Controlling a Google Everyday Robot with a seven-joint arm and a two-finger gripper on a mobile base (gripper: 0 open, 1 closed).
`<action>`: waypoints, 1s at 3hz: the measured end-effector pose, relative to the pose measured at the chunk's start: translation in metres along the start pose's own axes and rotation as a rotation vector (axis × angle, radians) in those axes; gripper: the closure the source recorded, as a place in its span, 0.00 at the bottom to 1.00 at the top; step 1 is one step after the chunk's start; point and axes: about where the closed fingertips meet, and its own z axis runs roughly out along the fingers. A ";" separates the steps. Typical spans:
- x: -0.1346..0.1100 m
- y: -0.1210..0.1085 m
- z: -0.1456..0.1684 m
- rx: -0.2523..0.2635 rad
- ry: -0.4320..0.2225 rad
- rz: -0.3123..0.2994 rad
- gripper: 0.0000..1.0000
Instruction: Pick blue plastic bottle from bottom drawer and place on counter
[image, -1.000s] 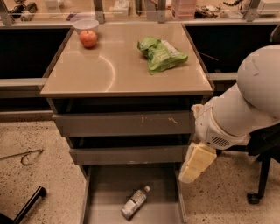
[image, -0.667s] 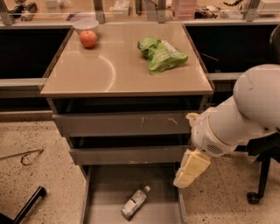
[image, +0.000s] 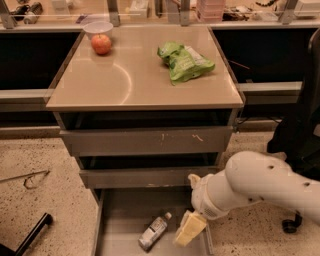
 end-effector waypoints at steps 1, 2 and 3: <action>-0.001 -0.013 0.010 0.045 -0.034 0.013 0.00; -0.001 -0.013 0.010 0.045 -0.034 0.013 0.00; 0.004 -0.013 0.044 0.011 -0.030 -0.002 0.00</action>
Offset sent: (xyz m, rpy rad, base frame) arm 0.0128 0.0022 -0.0123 0.0244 -0.0321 -0.0351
